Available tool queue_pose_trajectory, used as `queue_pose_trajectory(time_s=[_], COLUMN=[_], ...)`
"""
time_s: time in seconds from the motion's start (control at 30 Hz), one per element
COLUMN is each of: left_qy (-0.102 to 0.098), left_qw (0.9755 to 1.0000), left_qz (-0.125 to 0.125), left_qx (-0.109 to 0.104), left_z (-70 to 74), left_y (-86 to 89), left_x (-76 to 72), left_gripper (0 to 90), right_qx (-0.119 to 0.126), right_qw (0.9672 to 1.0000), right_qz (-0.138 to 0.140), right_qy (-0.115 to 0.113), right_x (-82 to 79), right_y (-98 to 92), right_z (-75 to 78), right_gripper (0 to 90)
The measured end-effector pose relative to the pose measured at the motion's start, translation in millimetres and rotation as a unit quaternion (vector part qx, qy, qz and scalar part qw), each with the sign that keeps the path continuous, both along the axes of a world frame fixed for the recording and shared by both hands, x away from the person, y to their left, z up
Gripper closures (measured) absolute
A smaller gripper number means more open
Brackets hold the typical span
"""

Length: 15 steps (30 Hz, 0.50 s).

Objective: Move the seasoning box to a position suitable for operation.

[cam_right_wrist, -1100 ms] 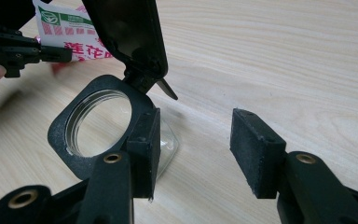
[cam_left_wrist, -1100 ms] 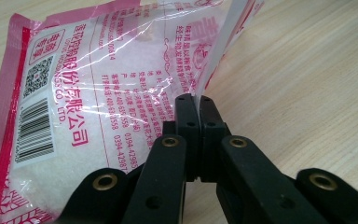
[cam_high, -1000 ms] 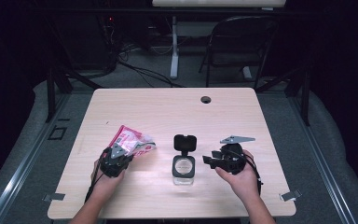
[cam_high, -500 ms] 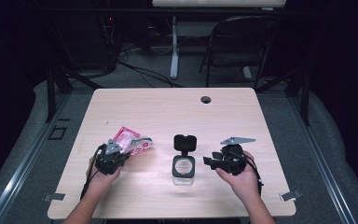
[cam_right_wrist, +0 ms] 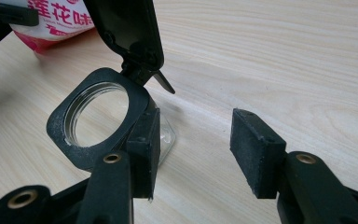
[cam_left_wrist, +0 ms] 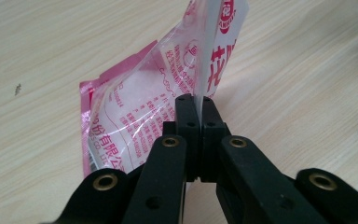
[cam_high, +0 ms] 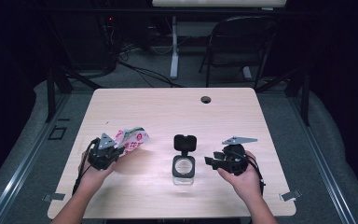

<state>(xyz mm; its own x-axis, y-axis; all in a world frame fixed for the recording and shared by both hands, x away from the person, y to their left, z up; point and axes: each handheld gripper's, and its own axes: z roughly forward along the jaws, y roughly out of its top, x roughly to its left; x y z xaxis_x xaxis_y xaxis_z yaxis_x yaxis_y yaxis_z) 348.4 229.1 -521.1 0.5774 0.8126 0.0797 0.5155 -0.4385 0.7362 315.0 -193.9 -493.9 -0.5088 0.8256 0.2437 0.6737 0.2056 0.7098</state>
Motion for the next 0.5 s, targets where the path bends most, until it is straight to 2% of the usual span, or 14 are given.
queue_pose_trajectory(time_s=[0.17,0.3,0.4,0.5], left_qy=[-0.005,-0.011,-0.013,-0.017], left_qw=[1.0000,0.9999,0.9999,0.9998], left_qz=[0.001,0.008,0.009,0.011], left_qx=[0.002,-0.004,-0.002,-0.002], left_z=[8.1,14.3,17.9,21.1], left_y=[5.7,11.4,14.9,16.7], left_x=[-1.0,-0.9,-0.6,-0.6], left_gripper=[90.0,90.0,90.0,90.0], right_qx=[-0.003,-0.019,-0.030,-0.033], right_qw=[1.0000,0.9998,0.9995,0.9993], right_qz=[0.003,0.009,0.013,0.016], right_qy=[-0.001,0.001,0.002,0.005], right_x=[-1.4,-1.8,-2.3,-2.3], right_y=[-0.5,-0.8,-0.6,-0.6], right_z=[-0.1,-0.7,-0.7,-1.0], right_gripper=[52.8,52.5,51.5,50.7])
